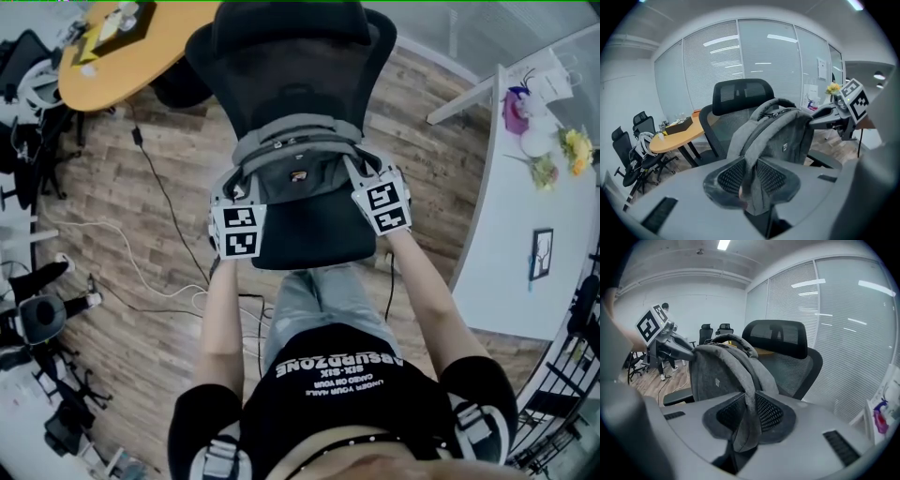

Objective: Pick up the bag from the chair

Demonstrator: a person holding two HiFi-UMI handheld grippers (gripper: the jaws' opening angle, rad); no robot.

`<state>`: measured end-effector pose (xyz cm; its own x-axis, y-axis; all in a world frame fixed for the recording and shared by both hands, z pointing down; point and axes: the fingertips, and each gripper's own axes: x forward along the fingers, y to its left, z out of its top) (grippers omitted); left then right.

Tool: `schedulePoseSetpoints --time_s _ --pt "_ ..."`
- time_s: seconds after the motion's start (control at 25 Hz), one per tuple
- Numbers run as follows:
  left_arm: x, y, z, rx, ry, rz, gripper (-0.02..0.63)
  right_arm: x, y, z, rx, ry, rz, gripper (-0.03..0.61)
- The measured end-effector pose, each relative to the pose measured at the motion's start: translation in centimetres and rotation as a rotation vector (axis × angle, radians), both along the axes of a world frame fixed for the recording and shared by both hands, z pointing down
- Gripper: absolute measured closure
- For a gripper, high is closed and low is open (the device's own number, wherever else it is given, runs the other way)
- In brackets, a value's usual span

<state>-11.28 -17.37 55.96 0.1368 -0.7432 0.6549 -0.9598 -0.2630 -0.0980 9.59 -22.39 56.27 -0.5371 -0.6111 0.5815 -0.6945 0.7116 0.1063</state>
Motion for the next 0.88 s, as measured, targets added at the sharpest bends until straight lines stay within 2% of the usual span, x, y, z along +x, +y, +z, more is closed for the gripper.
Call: schedulePoseSetpoints --time_s 0.16,0.52,0.88 --pt "0.4 1.9 -2.5 0.034 0.006 -0.002 0.522 0.4 2.0 -2.5 0.037 -0.012 0.008 0.502" --pt "0.9 5.0 -10.1 0.166 0.035 0.004 0.522 1.0 5.7 -9.6 0.126 -0.088 0.048 0.502" --pt "1.6 8.1 -15.3 0.244 0.082 0.023 0.522 1.9 9.1 -15.1 0.161 -0.13 0.079 0.503"
